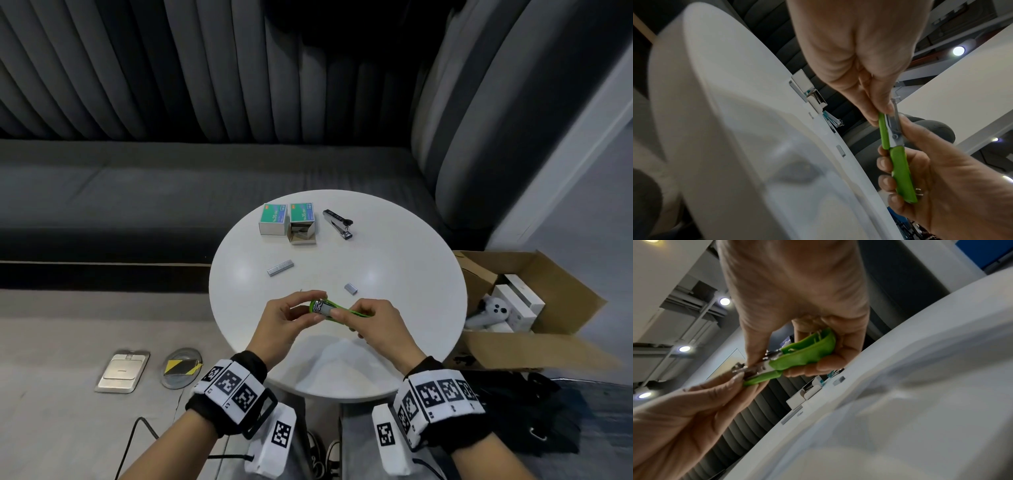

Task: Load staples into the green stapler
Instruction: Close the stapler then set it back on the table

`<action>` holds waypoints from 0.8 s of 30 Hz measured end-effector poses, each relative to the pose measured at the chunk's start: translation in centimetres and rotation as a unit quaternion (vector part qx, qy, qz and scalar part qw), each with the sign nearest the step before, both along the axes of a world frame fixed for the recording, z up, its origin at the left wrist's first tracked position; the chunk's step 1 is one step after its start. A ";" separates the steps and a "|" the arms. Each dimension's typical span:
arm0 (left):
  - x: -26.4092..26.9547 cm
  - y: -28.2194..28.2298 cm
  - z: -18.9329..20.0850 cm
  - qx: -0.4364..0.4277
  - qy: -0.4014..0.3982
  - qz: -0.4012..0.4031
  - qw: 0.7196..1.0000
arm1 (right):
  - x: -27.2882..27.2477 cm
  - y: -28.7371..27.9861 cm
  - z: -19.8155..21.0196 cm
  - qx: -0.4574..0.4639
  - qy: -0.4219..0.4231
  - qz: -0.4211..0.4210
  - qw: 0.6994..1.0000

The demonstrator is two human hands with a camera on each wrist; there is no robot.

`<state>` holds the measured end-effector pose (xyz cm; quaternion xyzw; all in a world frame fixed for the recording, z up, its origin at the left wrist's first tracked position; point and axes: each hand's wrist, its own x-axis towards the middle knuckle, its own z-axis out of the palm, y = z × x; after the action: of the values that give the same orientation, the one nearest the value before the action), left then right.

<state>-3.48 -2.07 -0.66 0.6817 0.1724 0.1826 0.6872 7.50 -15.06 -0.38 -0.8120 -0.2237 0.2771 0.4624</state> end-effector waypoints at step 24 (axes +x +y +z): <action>0.3 0.5 -2.1 -0.174 0.057 0.062 0.981 | 0.3 -2.2 -0.3 0.141 0.046 0.057 0.987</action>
<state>-3.18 -1.59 -2.76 0.5489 0.2820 0.1526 0.7719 7.83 -17.23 -0.70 -0.7106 -0.2852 0.3062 0.5656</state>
